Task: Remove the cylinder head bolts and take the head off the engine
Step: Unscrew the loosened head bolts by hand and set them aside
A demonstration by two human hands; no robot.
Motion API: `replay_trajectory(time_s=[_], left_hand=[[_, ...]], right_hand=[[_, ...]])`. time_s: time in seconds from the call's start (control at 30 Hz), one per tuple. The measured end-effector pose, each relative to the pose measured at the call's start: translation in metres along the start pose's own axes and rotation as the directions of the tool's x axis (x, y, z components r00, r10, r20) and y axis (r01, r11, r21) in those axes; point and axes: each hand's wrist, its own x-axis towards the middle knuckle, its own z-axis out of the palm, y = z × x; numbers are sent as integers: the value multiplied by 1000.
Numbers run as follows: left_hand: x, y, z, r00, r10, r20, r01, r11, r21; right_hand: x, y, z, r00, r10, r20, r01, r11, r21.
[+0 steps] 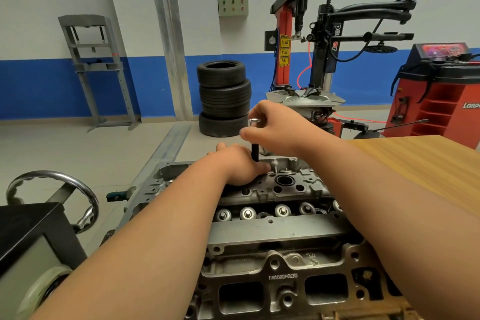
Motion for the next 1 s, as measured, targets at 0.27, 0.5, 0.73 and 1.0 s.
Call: replay_trajectory(time_s=[0.27,0.5,0.73,1.0], left_hand=[[1,-1,0,1000,30,-5,-30,1000,2],[-2,1,-2,1000,24,-6,-24,1000,-10],[4,-1,0,1000,23,-11,-23,1000,-12],[5,-1,1,997,63,-45,-63,998,9]], right_hand=[[-1,-1,-3,1000,17,16,-19,986,167],[0,1,-1,997,37,61,-47,983,175],[1,0,-2,1000,7,5,-8,971,238],[-1,2,-1,1000,12,-17,-11,999,46]])
